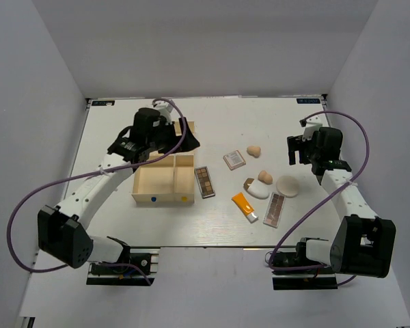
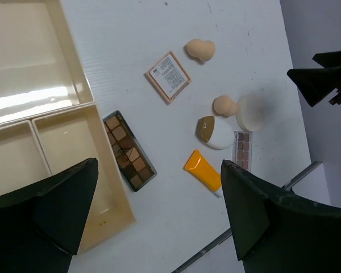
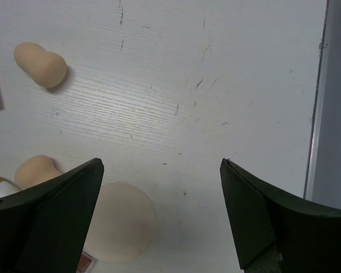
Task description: Organize the makeup
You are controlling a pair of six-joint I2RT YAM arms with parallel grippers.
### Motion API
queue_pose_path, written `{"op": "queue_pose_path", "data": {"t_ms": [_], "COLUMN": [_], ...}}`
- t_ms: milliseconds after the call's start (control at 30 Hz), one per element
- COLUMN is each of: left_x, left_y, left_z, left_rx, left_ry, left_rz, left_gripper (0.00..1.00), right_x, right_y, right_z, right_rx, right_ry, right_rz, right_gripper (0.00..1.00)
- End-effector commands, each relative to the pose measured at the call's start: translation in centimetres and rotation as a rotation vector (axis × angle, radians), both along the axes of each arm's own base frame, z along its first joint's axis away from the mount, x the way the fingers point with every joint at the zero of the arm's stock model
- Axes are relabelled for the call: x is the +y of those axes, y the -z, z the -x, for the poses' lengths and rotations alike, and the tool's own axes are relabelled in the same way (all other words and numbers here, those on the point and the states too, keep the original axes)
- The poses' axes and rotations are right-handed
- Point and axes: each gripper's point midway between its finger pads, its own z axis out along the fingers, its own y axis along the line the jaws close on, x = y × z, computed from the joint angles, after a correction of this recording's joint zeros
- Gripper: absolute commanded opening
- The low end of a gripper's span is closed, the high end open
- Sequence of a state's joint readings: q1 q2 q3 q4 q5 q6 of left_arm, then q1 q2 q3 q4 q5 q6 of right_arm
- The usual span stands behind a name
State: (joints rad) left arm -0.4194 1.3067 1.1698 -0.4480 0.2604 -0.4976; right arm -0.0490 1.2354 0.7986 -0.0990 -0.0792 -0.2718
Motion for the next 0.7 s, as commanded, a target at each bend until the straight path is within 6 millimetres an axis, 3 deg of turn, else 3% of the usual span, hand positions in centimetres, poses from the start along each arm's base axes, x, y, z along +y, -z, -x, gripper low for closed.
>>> {"op": "queue_pose_path", "data": {"t_ms": [0, 167, 400, 567, 600, 633, 667], "left_x": [-2.3, -4.8, -8.1, -9.7, -9.5, -9.8, -10.1], "left_y": [-0.9, -0.9, 1.0, 2.7, 3.3, 3.6, 4.0], "left_z": [-0.5, -0.8, -0.3, 0.6, 0.3, 0.7, 1.0], "left_rx": [-0.030, -0.029, 0.012, 0.061, 0.073, 0.082, 0.097], "left_ry": [0.009, 0.018, 0.027, -0.005, -0.028, -0.032, -0.040], "left_rz": [-0.034, -0.081, -0.179, -0.240, -0.254, -0.259, -0.267], "left_gripper": [0.98, 0.98, 0.95, 0.70, 0.62, 0.49, 0.46], "right_x": [0.2, 1.3, 3.5, 5.6, 5.8, 6.0, 6.0], "right_y": [-2.2, -2.3, -1.1, -1.1, -1.2, -1.3, -1.1], "right_z": [-0.9, -0.2, 1.4, 2.8, 3.0, 3.0, 3.2], "right_rx": [-0.051, -0.047, 0.008, 0.038, 0.037, 0.033, 0.037], "right_ry": [-0.029, -0.113, -0.279, -0.375, -0.377, -0.376, -0.371], "right_rz": [0.016, 0.015, -0.006, -0.091, -0.101, -0.117, -0.124], "right_gripper": [0.89, 0.89, 0.89, 0.89, 0.82, 0.54, 0.43]}}
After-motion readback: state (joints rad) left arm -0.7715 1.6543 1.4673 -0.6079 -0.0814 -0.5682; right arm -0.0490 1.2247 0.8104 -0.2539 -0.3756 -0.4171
